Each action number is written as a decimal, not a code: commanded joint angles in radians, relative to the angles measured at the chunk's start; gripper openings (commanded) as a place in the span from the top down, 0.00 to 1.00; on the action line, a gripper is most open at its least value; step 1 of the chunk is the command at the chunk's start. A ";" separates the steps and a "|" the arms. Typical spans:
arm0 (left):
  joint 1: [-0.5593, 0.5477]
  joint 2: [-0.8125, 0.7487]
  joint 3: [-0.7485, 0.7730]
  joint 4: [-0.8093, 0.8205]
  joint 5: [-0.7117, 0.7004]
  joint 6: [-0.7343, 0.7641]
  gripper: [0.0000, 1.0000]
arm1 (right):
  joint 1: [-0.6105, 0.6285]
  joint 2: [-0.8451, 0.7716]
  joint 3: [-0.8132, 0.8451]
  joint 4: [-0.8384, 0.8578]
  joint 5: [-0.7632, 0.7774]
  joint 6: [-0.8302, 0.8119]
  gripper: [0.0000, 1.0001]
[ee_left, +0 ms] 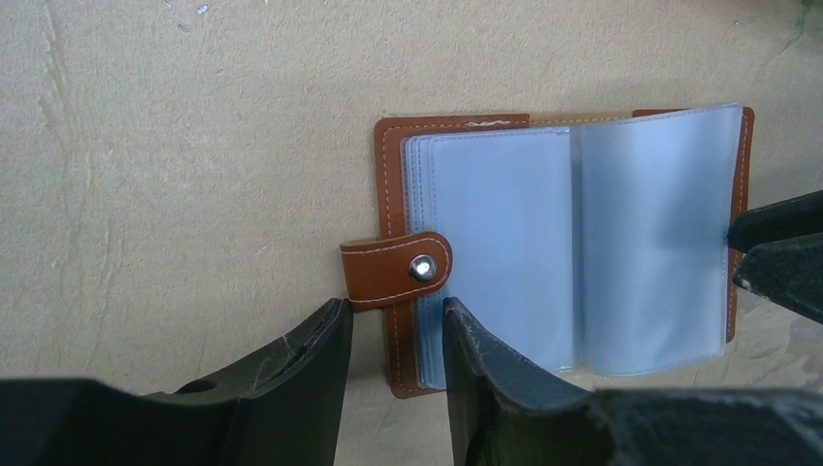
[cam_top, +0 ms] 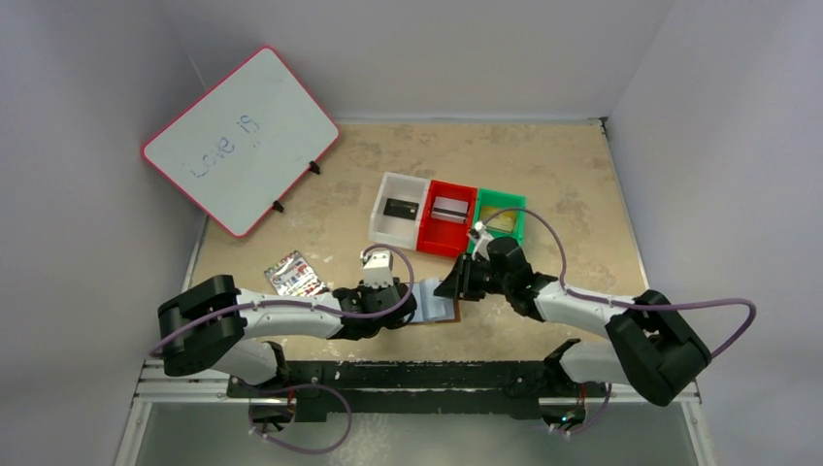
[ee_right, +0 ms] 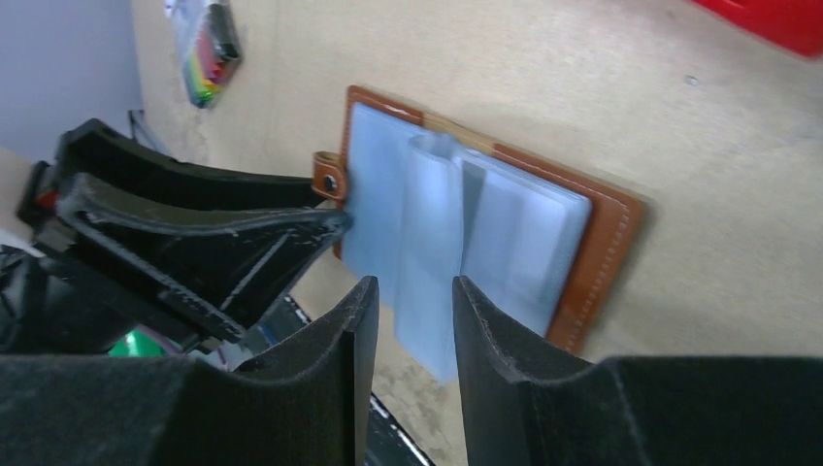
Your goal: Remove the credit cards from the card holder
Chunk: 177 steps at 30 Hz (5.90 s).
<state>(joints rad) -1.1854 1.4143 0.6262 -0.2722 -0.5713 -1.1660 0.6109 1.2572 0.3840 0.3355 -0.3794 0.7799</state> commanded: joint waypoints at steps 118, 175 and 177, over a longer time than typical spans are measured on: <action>-0.026 -0.176 -0.058 0.007 -0.144 -0.119 0.49 | 0.154 0.069 0.203 -0.112 0.152 -0.035 0.60; -0.103 -0.120 0.035 -0.107 -0.307 -0.193 0.52 | 0.077 0.215 -0.117 0.539 0.016 0.243 0.89; -0.102 -0.131 0.033 -0.114 -0.319 -0.189 0.51 | 0.078 0.211 -0.102 0.505 0.026 0.226 0.85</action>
<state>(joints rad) -1.2839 1.3346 0.6437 -0.3473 -0.8158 -1.3174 0.6853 1.4937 0.2577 0.8623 -0.3904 1.0367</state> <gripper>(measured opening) 0.480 0.118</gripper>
